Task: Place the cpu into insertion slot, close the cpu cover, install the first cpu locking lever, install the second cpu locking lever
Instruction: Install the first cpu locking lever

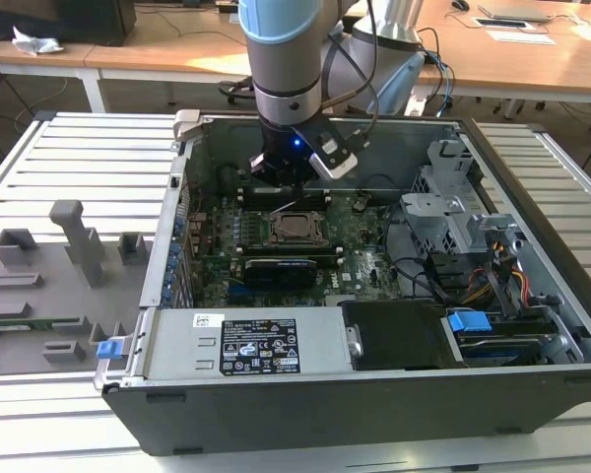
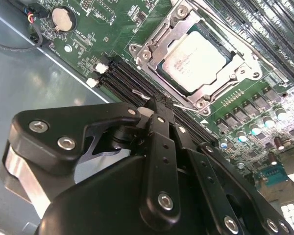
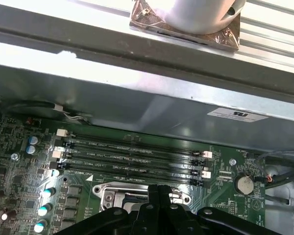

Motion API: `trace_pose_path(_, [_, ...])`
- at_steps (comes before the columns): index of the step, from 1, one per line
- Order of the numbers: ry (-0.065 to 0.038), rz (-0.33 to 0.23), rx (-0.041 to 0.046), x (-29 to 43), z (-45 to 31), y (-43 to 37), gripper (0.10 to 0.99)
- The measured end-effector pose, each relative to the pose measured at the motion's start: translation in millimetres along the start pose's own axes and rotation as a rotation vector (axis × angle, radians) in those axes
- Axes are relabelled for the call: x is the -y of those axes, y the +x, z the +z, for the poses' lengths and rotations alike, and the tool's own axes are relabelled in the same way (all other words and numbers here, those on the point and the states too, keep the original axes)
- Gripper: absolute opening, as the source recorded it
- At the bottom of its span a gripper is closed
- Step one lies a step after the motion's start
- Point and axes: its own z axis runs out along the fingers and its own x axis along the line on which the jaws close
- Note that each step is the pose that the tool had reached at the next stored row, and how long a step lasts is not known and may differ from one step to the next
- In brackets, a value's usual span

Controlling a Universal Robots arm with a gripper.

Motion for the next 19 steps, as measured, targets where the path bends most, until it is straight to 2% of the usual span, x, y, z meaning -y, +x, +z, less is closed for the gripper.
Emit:
trace_pose_path(9, [0.012,0.038,0.0071,-3.7,8.9,0.7,0.106])
trace_pose_path(14, [0.025,0.057,0.0100,-10.4,15.1,0.5,0.106])
trace_pose_path(19, [0.042,0.078,0.0130,-11.9,18.3,0.3,0.106])
